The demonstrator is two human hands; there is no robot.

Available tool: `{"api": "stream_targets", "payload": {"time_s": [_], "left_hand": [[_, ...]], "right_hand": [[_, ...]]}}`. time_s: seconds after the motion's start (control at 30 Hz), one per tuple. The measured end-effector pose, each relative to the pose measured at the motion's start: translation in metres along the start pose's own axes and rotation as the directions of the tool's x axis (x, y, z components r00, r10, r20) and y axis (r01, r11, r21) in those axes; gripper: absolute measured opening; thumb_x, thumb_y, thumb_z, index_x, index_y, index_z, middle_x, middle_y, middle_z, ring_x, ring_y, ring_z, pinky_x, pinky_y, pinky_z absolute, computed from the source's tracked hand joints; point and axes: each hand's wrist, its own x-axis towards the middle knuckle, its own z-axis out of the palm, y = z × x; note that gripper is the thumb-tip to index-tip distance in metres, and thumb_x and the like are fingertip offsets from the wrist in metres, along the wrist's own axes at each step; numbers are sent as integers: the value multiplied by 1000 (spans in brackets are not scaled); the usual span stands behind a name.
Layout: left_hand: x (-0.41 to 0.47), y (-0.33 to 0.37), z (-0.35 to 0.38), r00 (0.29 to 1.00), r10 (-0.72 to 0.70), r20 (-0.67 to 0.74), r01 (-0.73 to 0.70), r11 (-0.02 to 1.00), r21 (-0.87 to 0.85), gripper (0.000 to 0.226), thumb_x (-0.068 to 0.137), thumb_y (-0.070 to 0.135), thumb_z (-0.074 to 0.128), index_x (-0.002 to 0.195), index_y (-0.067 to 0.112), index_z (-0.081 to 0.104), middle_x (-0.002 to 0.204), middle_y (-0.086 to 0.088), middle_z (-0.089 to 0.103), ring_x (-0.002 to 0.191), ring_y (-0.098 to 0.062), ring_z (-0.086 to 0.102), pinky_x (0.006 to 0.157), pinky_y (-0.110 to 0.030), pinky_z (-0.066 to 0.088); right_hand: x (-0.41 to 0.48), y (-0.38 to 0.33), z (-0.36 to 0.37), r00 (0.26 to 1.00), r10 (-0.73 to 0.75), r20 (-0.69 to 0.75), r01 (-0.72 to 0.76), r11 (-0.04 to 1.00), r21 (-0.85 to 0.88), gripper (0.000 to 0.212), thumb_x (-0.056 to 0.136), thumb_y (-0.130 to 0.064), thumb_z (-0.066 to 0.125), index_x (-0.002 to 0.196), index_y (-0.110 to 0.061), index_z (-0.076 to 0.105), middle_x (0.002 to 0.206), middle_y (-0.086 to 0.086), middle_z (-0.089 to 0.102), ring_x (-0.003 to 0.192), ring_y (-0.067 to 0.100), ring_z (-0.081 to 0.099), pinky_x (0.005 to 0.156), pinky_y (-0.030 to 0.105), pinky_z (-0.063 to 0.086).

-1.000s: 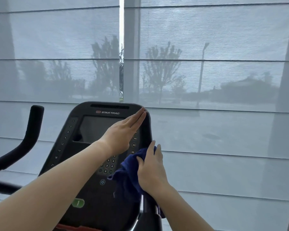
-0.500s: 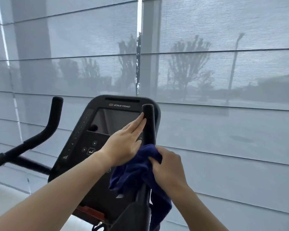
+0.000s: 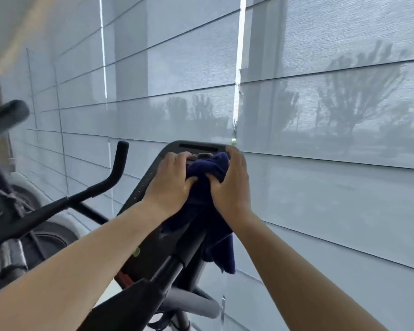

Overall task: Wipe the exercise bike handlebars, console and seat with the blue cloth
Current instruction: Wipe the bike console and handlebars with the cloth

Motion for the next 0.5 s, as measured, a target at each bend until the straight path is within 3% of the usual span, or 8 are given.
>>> {"api": "stream_targets", "payload": {"time_s": [0.07, 0.13, 0.2, 0.27, 0.33, 0.5], "left_hand": [[3, 15, 7, 996, -74, -55, 76, 996, 52, 41, 90, 11, 51, 129, 8, 37, 128, -13, 35, 114, -29, 42, 89, -35, 40], [-8, 22, 22, 996, -89, -10, 90, 994, 64, 39, 92, 5, 45, 129, 3, 34, 132, -18, 37, 115, -33, 45, 90, -36, 39], [-27, 21, 37, 998, -43, 47, 39, 996, 75, 52, 93, 6, 44, 141, 3, 23, 147, -17, 25, 128, -32, 37, 101, -33, 33], [-42, 14, 46, 998, -6, 65, -1, 994, 107, 62, 96, 11, 43, 147, 9, 8, 156, -8, 8, 129, -25, 39, 100, -24, 33], [-49, 10, 47, 996, -36, 78, 29, 995, 91, 64, 98, 16, 40, 148, 20, 1, 157, 1, 1, 116, -23, 52, 87, -21, 38], [-55, 6, 43, 988, -96, 118, 91, 994, 55, 67, 97, 21, 38, 145, 41, -4, 155, 3, 19, 115, -27, 53, 94, -36, 44]], "right_hand": [[5, 4, 5, 998, -64, 17, 62, 996, 62, 40, 84, -1, 59, 121, -8, 46, 138, 1, 42, 107, -17, 38, 88, 3, 33], [-5, 16, 11, 992, -79, 102, 77, 997, 20, 44, 90, -4, 52, 133, -10, 41, 150, -2, 30, 111, -7, 42, 87, 14, 39], [-24, 34, 16, 977, -52, 206, 54, 999, 0, 56, 96, -12, 42, 147, -25, 21, 157, -10, 13, 123, 4, 38, 88, 16, 36], [-42, 47, 17, 957, -27, 287, -2, 995, 103, 63, 98, -13, 39, 148, -36, 9, 156, -12, 19, 132, 6, 35, 96, 16, 35], [-52, 53, 16, 951, -8, 308, -50, 983, 178, 65, 98, -10, 39, 147, -40, 9, 150, -9, 34, 131, 9, 39, 101, 18, 36], [-62, 54, 17, 946, 5, 324, -73, 978, 196, 65, 96, -8, 41, 148, -37, 14, 151, -12, 31, 137, 8, 31, 107, 23, 33]]}}
